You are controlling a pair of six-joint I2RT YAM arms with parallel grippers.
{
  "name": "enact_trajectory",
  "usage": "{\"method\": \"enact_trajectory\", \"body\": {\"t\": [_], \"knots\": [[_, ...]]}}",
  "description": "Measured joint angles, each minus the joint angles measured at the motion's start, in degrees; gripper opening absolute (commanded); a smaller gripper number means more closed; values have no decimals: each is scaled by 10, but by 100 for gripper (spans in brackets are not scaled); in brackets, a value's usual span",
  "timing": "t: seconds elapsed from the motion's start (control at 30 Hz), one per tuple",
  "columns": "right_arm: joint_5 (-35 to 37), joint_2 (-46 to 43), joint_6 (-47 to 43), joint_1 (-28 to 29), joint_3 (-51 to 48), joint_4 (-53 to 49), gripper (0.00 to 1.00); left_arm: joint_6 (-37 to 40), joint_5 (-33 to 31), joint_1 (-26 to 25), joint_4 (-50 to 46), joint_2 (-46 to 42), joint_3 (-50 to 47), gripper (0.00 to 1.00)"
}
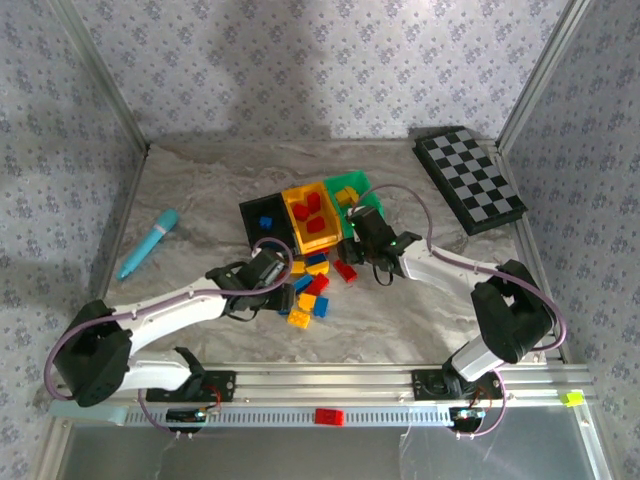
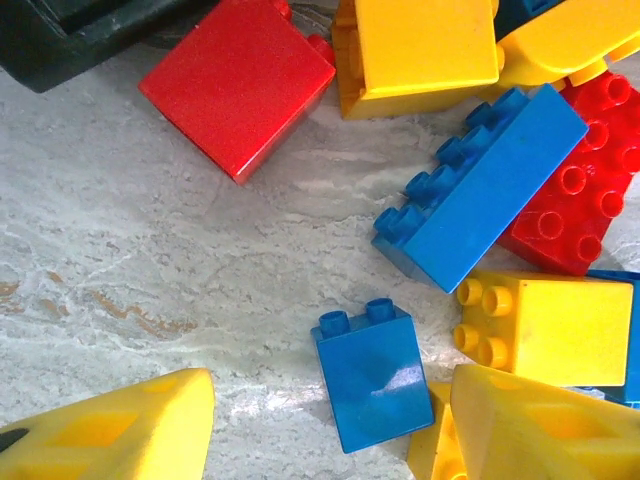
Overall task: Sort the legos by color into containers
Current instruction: Pick up the lego from the middle-left of the table.
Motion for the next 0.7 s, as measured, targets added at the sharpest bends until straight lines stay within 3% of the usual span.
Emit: {"method": "enact_trajectory", "body": {"t": [0.23,0.7], "knots": [[0,0,2,0,-1,4,58,-10,2,-10,-2,77,6,63],[5,-9,2,0,-19,7,58,-11,-28,-45,-42,187,123,57]]}}
